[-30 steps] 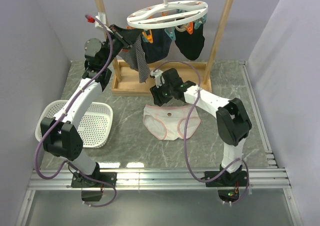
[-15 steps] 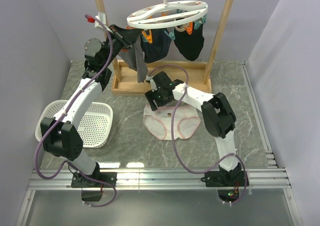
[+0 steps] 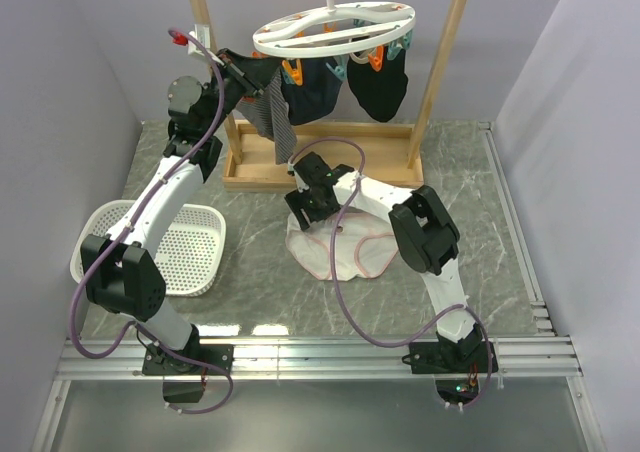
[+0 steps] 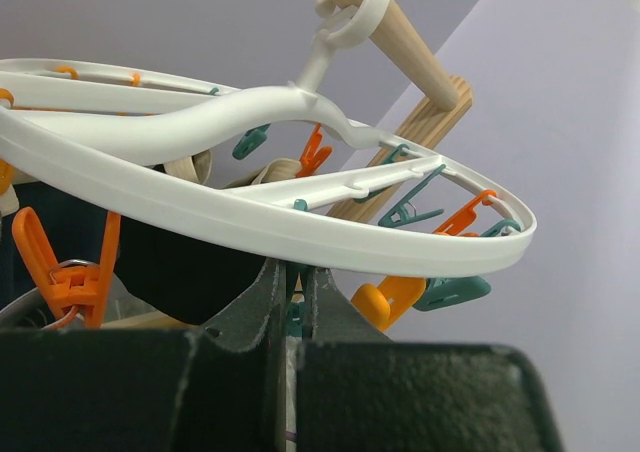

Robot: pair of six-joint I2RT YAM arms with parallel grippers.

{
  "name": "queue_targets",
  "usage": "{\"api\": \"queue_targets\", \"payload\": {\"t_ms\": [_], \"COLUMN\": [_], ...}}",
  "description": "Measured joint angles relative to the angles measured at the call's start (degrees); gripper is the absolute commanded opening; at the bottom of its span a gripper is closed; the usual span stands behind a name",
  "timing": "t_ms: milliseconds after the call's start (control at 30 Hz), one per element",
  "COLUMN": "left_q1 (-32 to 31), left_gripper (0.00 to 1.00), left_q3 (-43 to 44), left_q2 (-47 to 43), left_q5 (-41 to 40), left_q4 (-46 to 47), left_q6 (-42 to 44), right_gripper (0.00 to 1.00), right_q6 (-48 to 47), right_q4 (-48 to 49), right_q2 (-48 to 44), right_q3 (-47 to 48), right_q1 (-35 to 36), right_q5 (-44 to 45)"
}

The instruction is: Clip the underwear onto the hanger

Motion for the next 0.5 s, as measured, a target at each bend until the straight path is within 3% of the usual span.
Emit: {"api": "queue_targets", "payload": {"t_ms": [333, 433, 467, 500], "left_q1": [0.17, 0.22, 0.22, 0.22], "left_gripper": [0.0, 0.0, 0.0, 0.0], "left_q3": [0.0, 0.0, 0.0, 0.0], "left_q2": [0.0, 0.0, 0.0, 0.0], "left_q5": [0.0, 0.02, 0.02, 0.0], "left_q4": [0.0, 0.0, 0.0, 0.0], "left_q6": [0.02, 0.02, 0.02, 0.02], "right_gripper": [0.41, 0.23, 0.1, 0.05], "right_q6": [1.25, 1.07, 1.05, 0.94], "right_q4": [0.07, 0.13, 0.13, 0.13], "right_q2": [0.68, 0.74, 0.74, 0.74], "right_q3": [-0.02, 0.0, 0.0, 0.0], "right_q1": [-0.13, -0.15, -0.15, -0.15], "right_q5": [1.77, 1.73, 1.68, 1.62]}}
